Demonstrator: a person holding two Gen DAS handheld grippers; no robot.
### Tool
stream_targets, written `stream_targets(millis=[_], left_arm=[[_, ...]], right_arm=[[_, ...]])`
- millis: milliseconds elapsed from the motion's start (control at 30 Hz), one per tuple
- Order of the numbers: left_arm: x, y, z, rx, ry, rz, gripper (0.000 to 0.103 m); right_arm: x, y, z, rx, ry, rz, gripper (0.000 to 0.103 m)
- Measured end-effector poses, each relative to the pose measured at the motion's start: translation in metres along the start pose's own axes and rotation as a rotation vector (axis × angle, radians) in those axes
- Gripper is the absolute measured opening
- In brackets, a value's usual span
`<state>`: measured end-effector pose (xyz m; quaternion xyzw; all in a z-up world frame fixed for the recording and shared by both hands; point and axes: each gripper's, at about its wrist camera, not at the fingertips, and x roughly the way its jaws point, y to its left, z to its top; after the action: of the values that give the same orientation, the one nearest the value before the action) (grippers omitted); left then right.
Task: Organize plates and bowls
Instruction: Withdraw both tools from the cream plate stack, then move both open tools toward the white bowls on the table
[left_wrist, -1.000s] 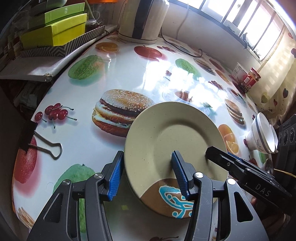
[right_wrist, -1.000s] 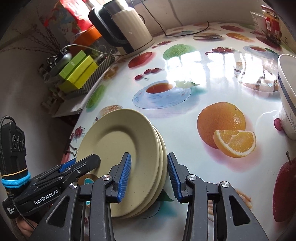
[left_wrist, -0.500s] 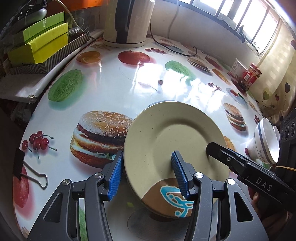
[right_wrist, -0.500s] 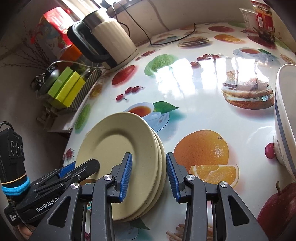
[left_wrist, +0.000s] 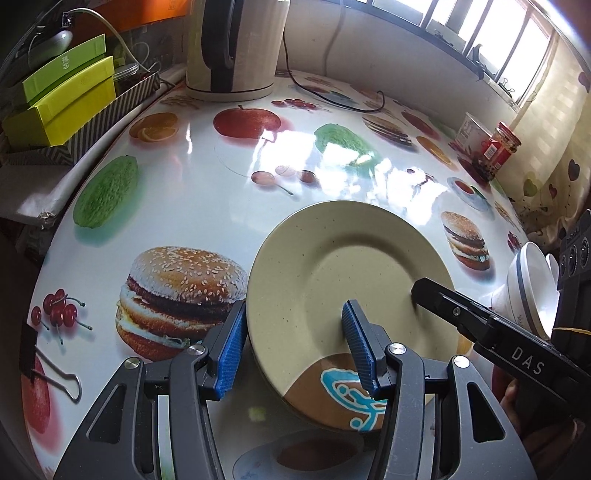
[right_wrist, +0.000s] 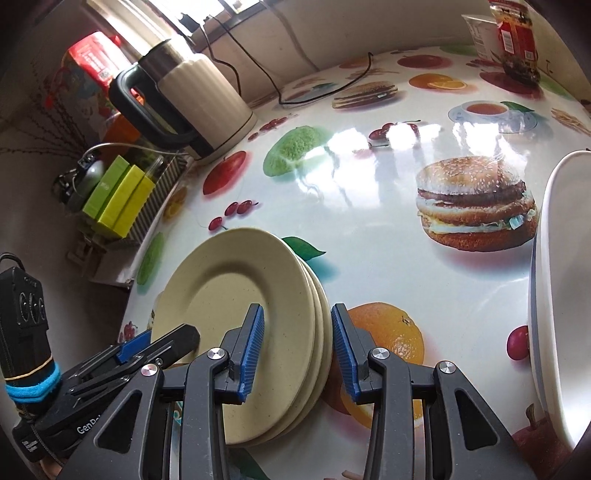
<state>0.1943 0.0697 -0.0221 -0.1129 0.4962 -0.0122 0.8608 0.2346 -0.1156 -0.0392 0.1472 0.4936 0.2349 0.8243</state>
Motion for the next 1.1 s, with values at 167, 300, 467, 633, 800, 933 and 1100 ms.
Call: stream_targets(millis=[167, 300, 467, 633, 800, 933, 1100], left_arm=[[-0.003, -0.003, 0.001, 0.021, -0.016, 0.013, 0.053], [-0.012, -0.007, -0.002, 0.045, -0.039, 0.037, 0.053], [-0.034, -0.014, -0.010, 0.071, -0.091, 0.068, 0.053], [-0.053, -0.023, -0.019, 0.084, -0.112, 0.064, 0.053], [-0.070, -0.039, -0.026, 0.107, -0.141, 0.047, 0.053], [-0.080, -0.054, -0.030, 0.131, -0.158, 0.021, 0.053], [-0.085, -0.073, -0.033, 0.158, -0.161, 0.002, 0.053]], right_arm=[[-0.001, -0.002, 0.000, 0.001, -0.010, 0.002, 0.037], [-0.005, -0.007, 0.000, 0.025, -0.018, -0.021, 0.044], [-0.025, -0.007, -0.004, 0.019, -0.057, -0.068, 0.048], [-0.048, -0.001, -0.011, 0.004, -0.096, -0.077, 0.050], [-0.069, 0.006, -0.019, -0.020, -0.131, -0.096, 0.052], [-0.091, 0.003, -0.024, -0.021, -0.165, -0.112, 0.053], [-0.118, -0.006, -0.029, -0.024, -0.203, -0.144, 0.057]])
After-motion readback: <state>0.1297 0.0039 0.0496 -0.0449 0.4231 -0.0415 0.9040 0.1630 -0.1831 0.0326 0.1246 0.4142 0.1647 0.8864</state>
